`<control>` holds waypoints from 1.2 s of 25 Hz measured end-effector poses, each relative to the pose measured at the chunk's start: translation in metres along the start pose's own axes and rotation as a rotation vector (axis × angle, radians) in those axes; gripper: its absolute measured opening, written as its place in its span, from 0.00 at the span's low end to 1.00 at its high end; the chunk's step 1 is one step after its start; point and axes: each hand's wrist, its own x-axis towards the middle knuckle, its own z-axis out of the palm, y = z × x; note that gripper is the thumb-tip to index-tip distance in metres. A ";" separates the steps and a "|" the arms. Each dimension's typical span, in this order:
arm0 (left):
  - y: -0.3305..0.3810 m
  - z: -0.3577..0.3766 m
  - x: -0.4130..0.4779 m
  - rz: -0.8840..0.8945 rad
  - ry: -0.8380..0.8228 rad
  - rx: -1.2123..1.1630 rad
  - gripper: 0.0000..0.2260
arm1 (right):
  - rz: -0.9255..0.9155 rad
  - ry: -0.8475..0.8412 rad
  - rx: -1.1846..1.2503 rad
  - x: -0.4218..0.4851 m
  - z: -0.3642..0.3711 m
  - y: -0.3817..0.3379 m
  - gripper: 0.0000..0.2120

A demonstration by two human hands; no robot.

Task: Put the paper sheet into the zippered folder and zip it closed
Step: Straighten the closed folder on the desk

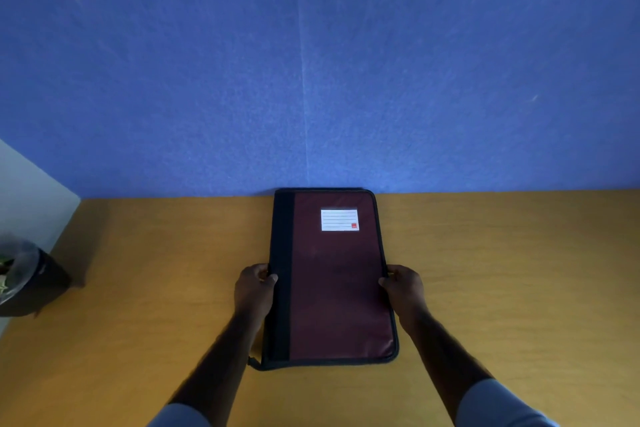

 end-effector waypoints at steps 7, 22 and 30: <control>-0.003 0.000 0.004 -0.005 -0.032 0.029 0.19 | -0.017 -0.011 -0.020 0.002 0.002 -0.003 0.14; -0.016 0.023 -0.043 0.370 -0.011 0.505 0.27 | -0.328 0.044 -0.753 -0.036 0.028 0.023 0.29; -0.046 0.037 -0.066 0.480 -0.036 0.651 0.33 | -0.486 0.032 -0.893 -0.055 0.041 0.054 0.36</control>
